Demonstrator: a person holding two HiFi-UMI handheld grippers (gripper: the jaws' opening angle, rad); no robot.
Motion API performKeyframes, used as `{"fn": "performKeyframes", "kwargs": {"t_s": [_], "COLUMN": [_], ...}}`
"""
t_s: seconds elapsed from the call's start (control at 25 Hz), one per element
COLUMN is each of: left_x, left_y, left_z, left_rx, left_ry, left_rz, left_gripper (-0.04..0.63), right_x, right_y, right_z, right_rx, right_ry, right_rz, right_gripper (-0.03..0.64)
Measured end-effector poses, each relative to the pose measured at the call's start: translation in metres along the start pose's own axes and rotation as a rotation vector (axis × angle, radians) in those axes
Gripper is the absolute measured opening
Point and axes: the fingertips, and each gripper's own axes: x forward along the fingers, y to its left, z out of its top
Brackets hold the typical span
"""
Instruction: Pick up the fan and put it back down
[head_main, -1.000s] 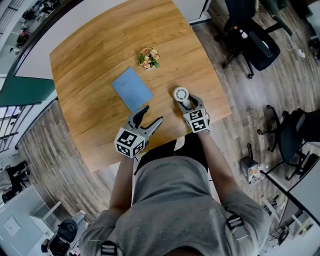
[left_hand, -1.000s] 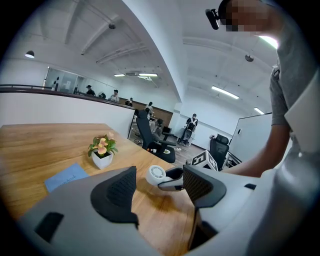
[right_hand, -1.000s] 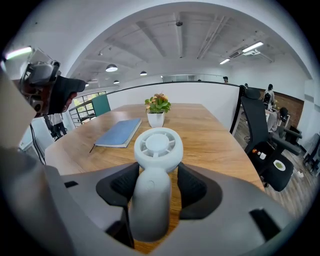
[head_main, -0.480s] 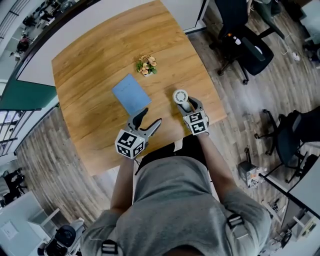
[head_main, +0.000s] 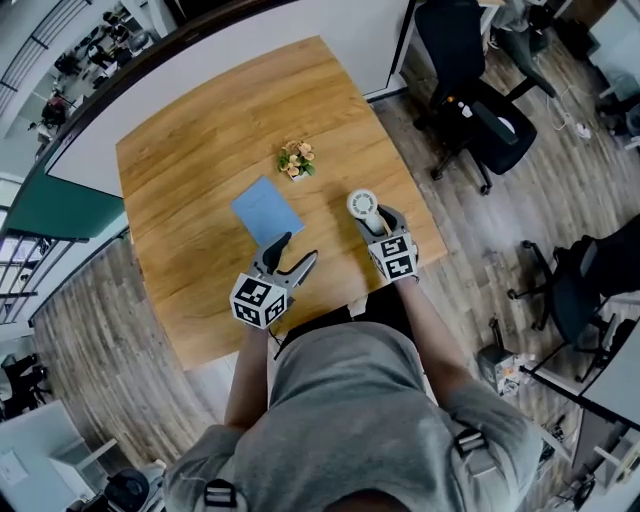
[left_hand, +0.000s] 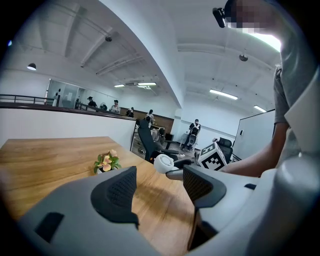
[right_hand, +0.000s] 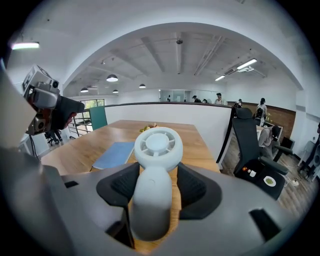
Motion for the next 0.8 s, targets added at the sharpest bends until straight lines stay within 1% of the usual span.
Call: {"fn": "performKeyframes", "kwargs": {"t_s": [0.24, 0.4, 0.8], "left_x": [-0.003, -0.004, -0.014], "left_y": [0.005, 0.005, 0.010], "left_z": [0.025, 0.037, 0.042], "left_rx": [0.032, 0.050, 0.072], "left_ry": [-0.041, -0.065, -0.067], "left_rz": [0.006, 0.001, 0.000], "left_gripper": [0.298, 0.298, 0.298], "right_x": [-0.007, -0.014, -0.030], "right_y": [-0.003, -0.005, -0.001], "right_z": [0.034, 0.057, 0.087], "right_rx": [-0.007, -0.030, -0.069], "right_ry": [-0.065, -0.107, -0.187], "right_rz": [-0.017, -0.029, -0.071], "right_gripper": [0.241, 0.241, 0.238]}}
